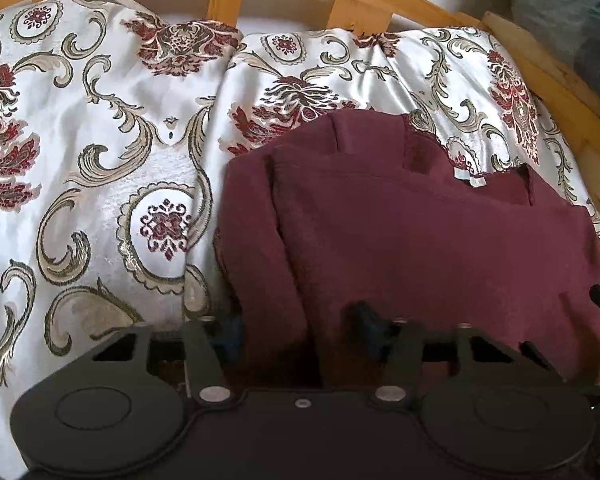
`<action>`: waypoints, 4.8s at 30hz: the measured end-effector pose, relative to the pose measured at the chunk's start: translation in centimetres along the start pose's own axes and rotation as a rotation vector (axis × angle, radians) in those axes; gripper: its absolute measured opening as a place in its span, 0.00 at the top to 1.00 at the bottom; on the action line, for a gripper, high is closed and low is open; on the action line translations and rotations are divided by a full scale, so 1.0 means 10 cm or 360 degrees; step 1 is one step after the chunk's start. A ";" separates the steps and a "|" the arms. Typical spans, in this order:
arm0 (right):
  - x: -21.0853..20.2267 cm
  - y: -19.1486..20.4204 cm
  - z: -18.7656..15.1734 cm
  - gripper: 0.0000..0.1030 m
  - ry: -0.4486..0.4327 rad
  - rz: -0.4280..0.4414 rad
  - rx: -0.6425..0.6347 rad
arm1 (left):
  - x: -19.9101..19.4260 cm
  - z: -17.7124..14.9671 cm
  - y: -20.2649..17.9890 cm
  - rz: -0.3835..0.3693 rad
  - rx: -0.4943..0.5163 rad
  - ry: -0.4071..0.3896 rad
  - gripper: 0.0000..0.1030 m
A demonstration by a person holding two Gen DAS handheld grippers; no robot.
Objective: Fold small clothes
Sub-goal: 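Grasp the edge of the folded maroon shirt with the left gripper, then lift the shirt with the left gripper while the right gripper moves toward it, then grasp the shirt with the right gripper while the left gripper releases it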
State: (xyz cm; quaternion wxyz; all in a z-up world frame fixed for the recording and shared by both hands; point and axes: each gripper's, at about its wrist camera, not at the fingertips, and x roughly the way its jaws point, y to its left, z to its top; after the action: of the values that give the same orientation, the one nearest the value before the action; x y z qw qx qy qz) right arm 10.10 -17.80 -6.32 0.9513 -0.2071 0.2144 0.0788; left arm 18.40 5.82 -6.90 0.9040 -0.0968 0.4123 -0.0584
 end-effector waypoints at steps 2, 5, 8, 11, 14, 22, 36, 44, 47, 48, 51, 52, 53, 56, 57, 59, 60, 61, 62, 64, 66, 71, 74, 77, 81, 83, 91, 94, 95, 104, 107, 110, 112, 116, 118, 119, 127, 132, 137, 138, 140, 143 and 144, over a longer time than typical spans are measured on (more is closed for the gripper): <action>0.00 0.00 0.00 0.00 -0.0002 0.0000 0.0003 | -0.01 0.03 -0.06 0.0041 -0.0011 0.0025 0.56; -0.03 -0.02 0.01 0.00 -0.0017 0.0007 0.0015 | -0.04 0.10 -0.11 0.0086 -0.0081 0.0056 0.70; -0.06 -0.04 0.04 0.00 -0.0028 0.0018 0.0024 | -0.10 0.17 -0.15 0.0124 -0.0168 0.0066 0.80; -0.09 -0.06 0.05 0.00 -0.0034 0.0021 0.0021 | -0.19 0.24 -0.27 0.0141 -0.0180 0.0059 0.83; -0.16 -0.19 0.10 0.00 -0.0078 0.0065 0.0071 | -0.33 0.32 -0.47 0.0120 -0.0111 0.0006 0.85; -0.29 -0.97 0.09 0.00 -0.0177 -0.0235 0.0306 | -0.53 0.57 -1.26 -0.0072 0.0167 -0.0042 0.87; -0.31 -1.64 -0.20 0.00 -0.0095 -0.0392 0.0648 | -0.07 0.25 -2.20 -0.0319 0.0474 0.0175 0.86; -0.28 -1.60 -0.17 0.00 -0.0099 -0.0380 0.0628 | -0.36 0.21 -2.14 -0.0495 0.0417 0.0112 0.39; -0.27 -1.60 -0.18 0.00 -0.0089 -0.0393 0.0621 | -0.55 0.20 -2.14 -0.0560 0.0435 0.0016 0.29; -0.27 -1.59 -0.18 0.00 -0.0083 -0.0409 0.0610 | -0.63 0.19 -2.14 -0.0564 0.0458 -0.0024 0.26; -0.25 -1.58 -0.18 0.00 -0.0070 -0.0443 0.0589 | -0.81 0.16 -2.14 -0.0532 0.0541 -0.0139 0.18; -0.25 -1.58 -0.19 0.00 -0.0068 -0.0445 0.0589 | -0.86 0.15 -2.13 -0.0506 0.0570 -0.0169 0.15; -0.25 -1.58 -0.19 0.00 -0.0068 -0.0443 0.0590 | -0.88 0.14 -2.12 -0.0477 0.0594 -0.0191 0.11; -0.25 -1.57 -0.19 0.00 -0.0084 -0.0426 0.0593 | -0.91 0.07 -2.05 -0.0356 0.0662 -0.0255 0.06; -0.25 -1.56 -0.18 0.00 -0.0092 -0.0421 0.0587 | -0.90 0.05 -2.03 -0.0316 0.0693 -0.0267 0.06; -0.25 -1.53 -0.16 0.00 -0.0098 -0.0419 0.0569 | -0.86 -0.01 -1.99 -0.0251 0.0763 -0.0260 0.06; -0.25 -1.51 -0.16 0.00 -0.0101 -0.0413 0.0558 | -0.83 -0.05 -1.97 -0.0232 0.0802 -0.0253 0.06; -0.25 -1.49 -0.15 0.00 -0.0104 -0.0399 0.0551 | -0.79 -0.09 -1.95 -0.0203 0.0839 -0.0244 0.06; -0.25 -1.48 -0.15 0.00 -0.0108 -0.0382 0.0549 | -0.75 -0.13 -1.93 -0.0174 0.0875 -0.0237 0.06; -0.25 -1.47 -0.14 0.00 -0.0125 -0.0327 0.0560 | -0.67 -0.21 -1.90 -0.0121 0.0942 -0.0227 0.06; -0.26 -1.46 -0.12 0.00 -0.0147 -0.0234 0.0602 | -0.58 -0.30 -1.87 -0.0043 0.1011 -0.0211 0.08; -0.29 -1.40 -0.05 0.05 -0.0199 0.0115 0.0730 | -0.45 -0.46 -1.82 -0.0002 0.1068 -0.0137 0.25; -0.21 -1.30 -0.01 0.22 -0.0140 0.0264 0.0809 | -0.43 -0.54 -1.84 -0.0013 0.1103 -0.0137 0.39; -0.10 -1.22 0.00 0.36 -0.0078 0.0385 0.0887 | -0.40 -0.62 -1.88 0.0015 0.1192 -0.0145 0.54; 0.11 -1.17 0.03 0.44 0.0016 0.0450 0.0927 | -0.41 -0.69 -1.92 0.0023 0.1274 -0.0171 0.61; 0.22 -1.18 0.00 0.46 0.0083 0.0480 0.1012 | -0.41 -0.70 -1.92 0.0024 0.1288 -0.0175 0.65; 0.45 -1.29 -0.21 0.82 0.0184 0.0633 0.1317 | -0.41 -0.69 -1.93 0.0006 0.1254 -0.0145 0.70; 0.36 -1.26 -0.14 0.92 0.0118 0.0562 0.1207 | -0.42 -0.62 -1.94 -0.0019 0.1185 -0.0130 0.76; 0.32 -1.25 -0.10 0.92 0.0099 0.0530 0.1161 | -0.44 -0.61 -1.95 -0.0028 0.1180 -0.0138 0.79; -0.01 -1.49 0.02 0.93 -0.0084 0.0259 0.0878 | -0.58 -0.70 -2.34 -0.0150 0.1364 -0.0259 0.82; -0.09 -1.59 -0.04 0.93 -0.0103 0.0196 0.0863 | -0.58 -0.72 -2.48 -0.0188 0.1406 -0.0275 0.83; -0.16 -1.70 -0.11 0.93 -0.0101 0.0141 0.0878 | -0.58 -0.75 -2.58 -0.0240 0.1439 -0.0282 0.83; -0.18 -1.75 -0.15 0.93 -0.0094 0.0114 0.0892 | -0.58 -0.78 -2.63 -0.0262 0.1466 -0.0288 0.83; -0.25 -1.78 -0.19 0.93 -0.0070 0.0059 0.0875 | -0.57 -0.84 -2.70 -0.0289 0.1495 -0.0285 0.83; -0.24 -1.78 -0.21 0.93 -0.0026 0.0048 0.0880 | -0.54 -0.84 -2.71 -0.0301 0.1487 -0.0269 0.82; -0.22 -1.78 -0.22 0.93 0.0006 0.0046 0.0887 | -0.52 -0.84 -2.70 -0.0316 0.1469 -0.0259 0.82; -0.16 -1.82 -0.31 0.93 0.0083 0.0064 0.0949 | -0.44 -0.86 -2.58 -0.0431 0.1312 -0.0224 0.74; -0.11 -1.84 -0.34 0.92 0.0102 0.0069 0.0976 | -0.48 -0.85 -2.52 -0.0517 0.1241 -0.0232 0.66; -0.10 -1.88 -0.36 0.91 0.0112 0.0077 0.1003 | -0.59 -0.73 -2.31 -0.0695 0.1005 -0.0223 0.32; -0.10 -1.88 -0.36 0.91 0.0113 0.0075 0.1004 | -0.62 -0.70 -2.27 -0.0708 0.0949 -0.0253 0.27; -0.10 -1.88 -0.36 0.91 0.0116 0.0074 0.1007 | -0.70 -0.66 -2.18 -0.0701 0.0837 -0.0341 0.16; -0.11 -1.89 -0.37 0.86 0.0124 0.0065 0.1010 | -0.79 -0.56 -2.09 -0.0667 0.0690 -0.0432 0.07; -0.11 -1.89 -0.37 0.83 0.0127 0.0058 0.1012 | -0.79 -0.53 -2.06 -0.0638 0.0640 -0.0445 0.05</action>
State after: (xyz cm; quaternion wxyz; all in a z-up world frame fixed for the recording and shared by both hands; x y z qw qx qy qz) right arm 12.26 -36.49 -2.07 0.9576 0.1013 0.2692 0.0166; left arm 8.68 -13.50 0.10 0.9235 -0.0025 0.2369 -0.3018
